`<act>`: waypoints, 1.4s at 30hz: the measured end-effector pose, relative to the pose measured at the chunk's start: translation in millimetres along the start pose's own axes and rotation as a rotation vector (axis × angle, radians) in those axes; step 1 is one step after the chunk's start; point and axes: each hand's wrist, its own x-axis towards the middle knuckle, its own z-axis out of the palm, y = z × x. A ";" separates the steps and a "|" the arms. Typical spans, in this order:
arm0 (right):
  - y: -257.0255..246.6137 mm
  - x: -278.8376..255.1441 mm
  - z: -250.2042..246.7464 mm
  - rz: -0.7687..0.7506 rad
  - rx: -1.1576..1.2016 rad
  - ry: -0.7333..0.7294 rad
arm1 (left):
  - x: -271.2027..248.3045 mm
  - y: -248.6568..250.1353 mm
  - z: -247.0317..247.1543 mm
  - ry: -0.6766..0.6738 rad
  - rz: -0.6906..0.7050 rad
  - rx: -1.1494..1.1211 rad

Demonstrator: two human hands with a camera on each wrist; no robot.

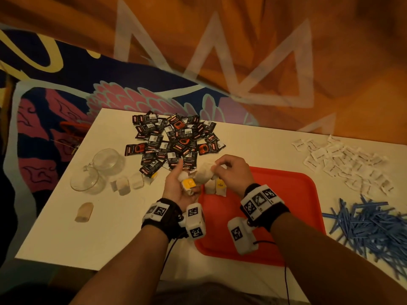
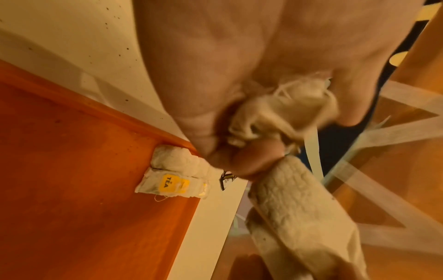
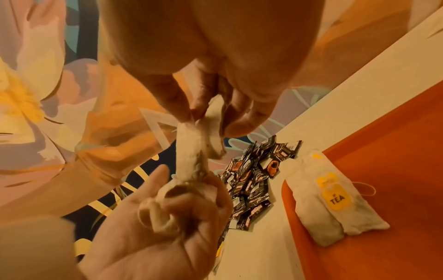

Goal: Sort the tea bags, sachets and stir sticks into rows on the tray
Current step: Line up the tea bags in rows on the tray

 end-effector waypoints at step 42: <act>96.3 1.8 52.9 0.478 -0.477 -0.268 | 90.8 -34.3 -44.5 0.230 0.375 1.675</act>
